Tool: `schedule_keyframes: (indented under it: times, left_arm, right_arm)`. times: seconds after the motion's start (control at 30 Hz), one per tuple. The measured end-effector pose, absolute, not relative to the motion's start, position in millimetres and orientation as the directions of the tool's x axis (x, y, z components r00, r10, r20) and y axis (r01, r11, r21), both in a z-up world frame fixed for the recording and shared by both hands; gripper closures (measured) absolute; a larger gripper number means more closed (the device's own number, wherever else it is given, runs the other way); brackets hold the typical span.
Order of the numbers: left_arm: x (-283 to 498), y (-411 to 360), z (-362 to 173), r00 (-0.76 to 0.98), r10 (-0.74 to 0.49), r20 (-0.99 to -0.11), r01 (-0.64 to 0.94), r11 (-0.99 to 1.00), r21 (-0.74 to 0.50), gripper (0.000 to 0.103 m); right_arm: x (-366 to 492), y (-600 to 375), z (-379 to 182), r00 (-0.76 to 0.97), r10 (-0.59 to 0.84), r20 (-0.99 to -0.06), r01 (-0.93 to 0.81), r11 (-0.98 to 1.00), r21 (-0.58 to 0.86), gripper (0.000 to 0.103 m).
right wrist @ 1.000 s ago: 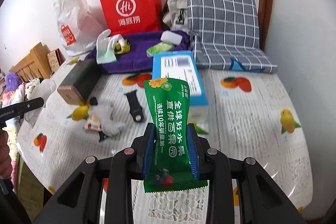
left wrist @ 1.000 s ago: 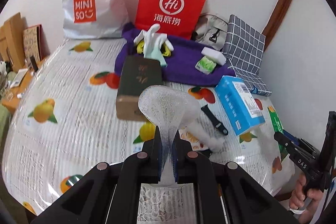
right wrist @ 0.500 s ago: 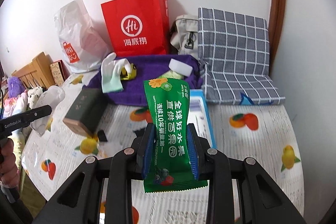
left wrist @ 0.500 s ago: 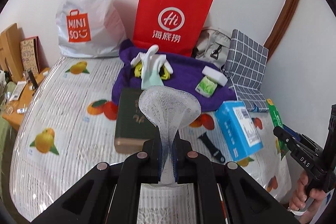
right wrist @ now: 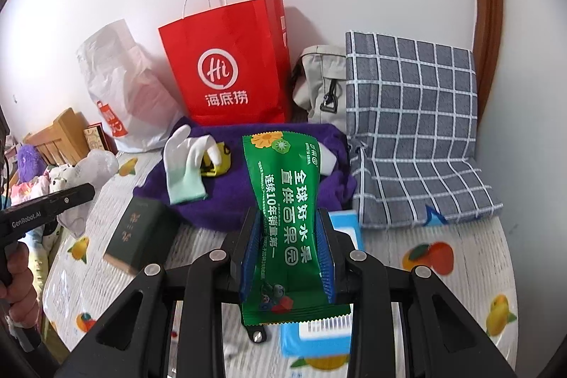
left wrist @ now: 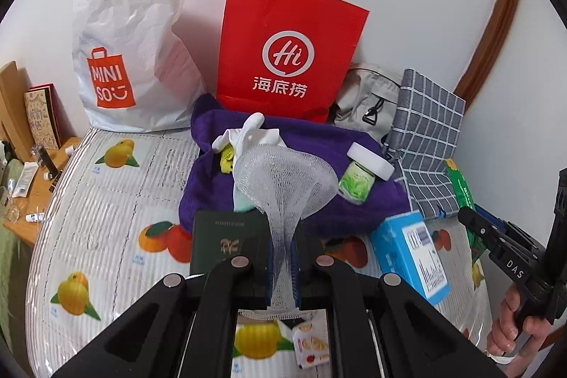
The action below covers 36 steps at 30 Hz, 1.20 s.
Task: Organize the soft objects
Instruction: 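Carry the snack bag and mesh bag with both tools over the purple towel, then lower both bags onto the towel and open both tools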
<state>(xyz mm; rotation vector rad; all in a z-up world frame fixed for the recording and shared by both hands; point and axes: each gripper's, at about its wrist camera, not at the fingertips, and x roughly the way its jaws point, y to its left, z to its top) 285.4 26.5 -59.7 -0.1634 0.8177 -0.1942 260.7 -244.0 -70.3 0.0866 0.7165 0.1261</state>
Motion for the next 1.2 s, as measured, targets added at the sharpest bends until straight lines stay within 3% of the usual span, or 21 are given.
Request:
schedule_keyframes:
  times: [0.8,1.2]
  left_arm:
    - [395,2,-72,0.616,-0.273,-0.738,0.106,0.958,-0.266,0.095]
    - [441,0,-117,0.510,-0.292,-0.809,0.080,0.953,-0.293,0.095]
  right_arm:
    - [390,-225,-71,0.715,0.229,-0.661,-0.158,0.973,0.166,0.071]
    - [436,-219,-142,0.557,0.266,-0.787,-0.178,0.963,0.200,0.069]
